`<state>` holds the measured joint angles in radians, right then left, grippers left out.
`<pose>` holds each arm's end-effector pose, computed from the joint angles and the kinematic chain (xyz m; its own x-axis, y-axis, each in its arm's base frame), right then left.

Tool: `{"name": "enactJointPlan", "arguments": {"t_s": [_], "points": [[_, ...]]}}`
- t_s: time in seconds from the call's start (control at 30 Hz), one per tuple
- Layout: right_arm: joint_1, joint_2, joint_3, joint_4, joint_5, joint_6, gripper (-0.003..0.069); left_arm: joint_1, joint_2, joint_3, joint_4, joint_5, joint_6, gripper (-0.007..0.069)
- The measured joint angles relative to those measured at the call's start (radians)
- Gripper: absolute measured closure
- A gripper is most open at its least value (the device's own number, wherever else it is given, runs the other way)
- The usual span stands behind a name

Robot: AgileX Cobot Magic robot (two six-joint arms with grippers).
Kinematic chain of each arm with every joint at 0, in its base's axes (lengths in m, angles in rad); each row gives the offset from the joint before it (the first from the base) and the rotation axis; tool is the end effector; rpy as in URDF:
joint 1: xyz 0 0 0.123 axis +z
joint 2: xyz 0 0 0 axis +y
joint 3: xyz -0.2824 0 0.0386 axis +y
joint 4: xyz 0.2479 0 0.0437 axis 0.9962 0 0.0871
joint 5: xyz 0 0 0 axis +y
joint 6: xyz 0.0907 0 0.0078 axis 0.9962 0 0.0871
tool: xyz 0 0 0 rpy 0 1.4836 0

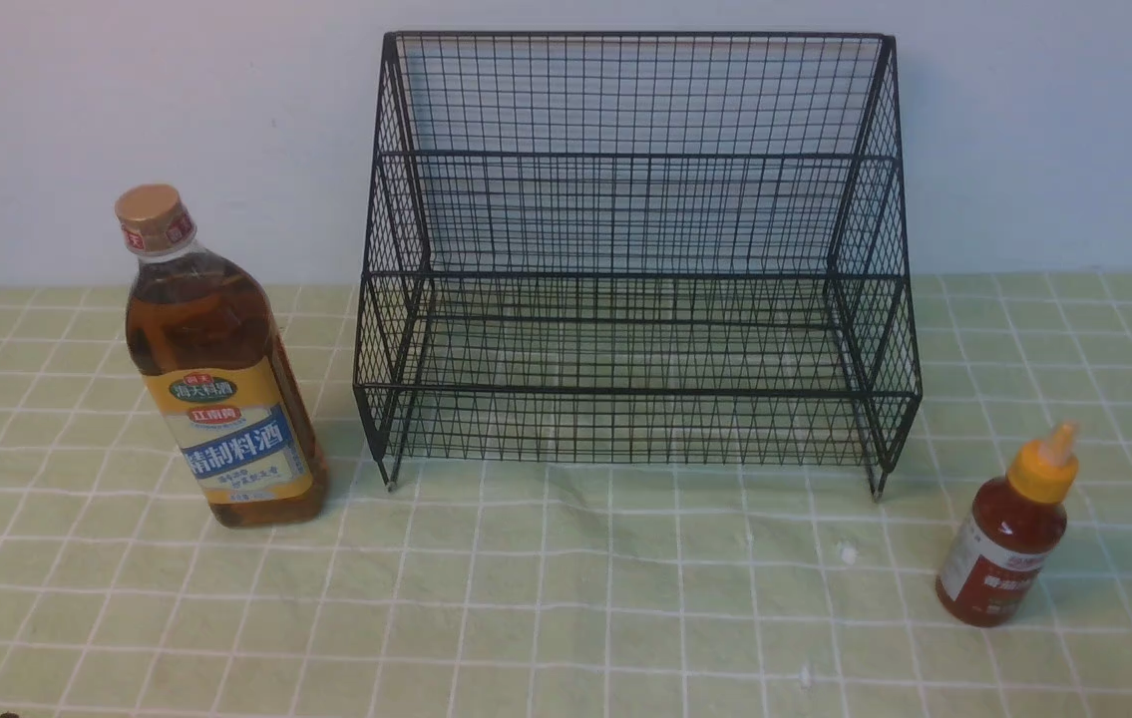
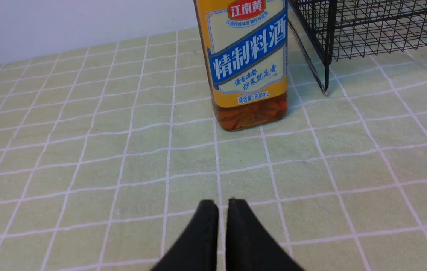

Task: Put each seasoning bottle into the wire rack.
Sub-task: Use the right arm to grab the condiment bottle closest to it

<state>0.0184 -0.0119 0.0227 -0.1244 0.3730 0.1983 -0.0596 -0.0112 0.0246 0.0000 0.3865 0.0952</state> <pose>0.0526 -0.0032 0.1728 -0.2867 0.0769 -0.9549 0.0486 0.9967 0.0657 0.0521 -0.0031 0.1707 -0.3000 0.1131 -0.9472 0.0885 0.9920 0.0904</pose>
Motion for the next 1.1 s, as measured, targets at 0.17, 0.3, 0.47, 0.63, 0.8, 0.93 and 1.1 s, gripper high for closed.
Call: {"name": "enactJointPlan", "arguments": {"t_s": [0.17,0.3,0.47,0.63,0.8,0.93,1.1], "points": [[0.000,0.000,0.000,0.000,0.000,0.000,0.0673,0.000,0.000,0.000,0.000,0.000,0.000,0.0607],[0.000,0.000,0.000,0.000,0.000,0.000,0.0673,0.000,0.000,0.000,0.000,0.000,0.000,0.0607],[0.000,0.000,0.000,0.001,0.000,0.000,0.0673,0.000,0.000,0.000,0.000,0.000,0.000,0.0607],[0.000,0.000,0.000,0.001,0.000,0.000,0.0673,0.000,0.000,0.000,0.000,0.000,0.000,0.0607],[0.000,0.000,0.000,0.001,0.000,0.000,0.0673,0.000,0.000,0.000,0.000,0.000,0.000,0.0607],[0.000,0.000,0.000,0.014,-0.011,0.005,0.0673,0.000,0.000,0.000,0.000,0.000,0.000,0.0607],[0.000,0.000,0.006,0.232,-0.228,0.084,0.0673,0.000,0.000,0.000,0.000,0.000,0.000,0.0607]]}}
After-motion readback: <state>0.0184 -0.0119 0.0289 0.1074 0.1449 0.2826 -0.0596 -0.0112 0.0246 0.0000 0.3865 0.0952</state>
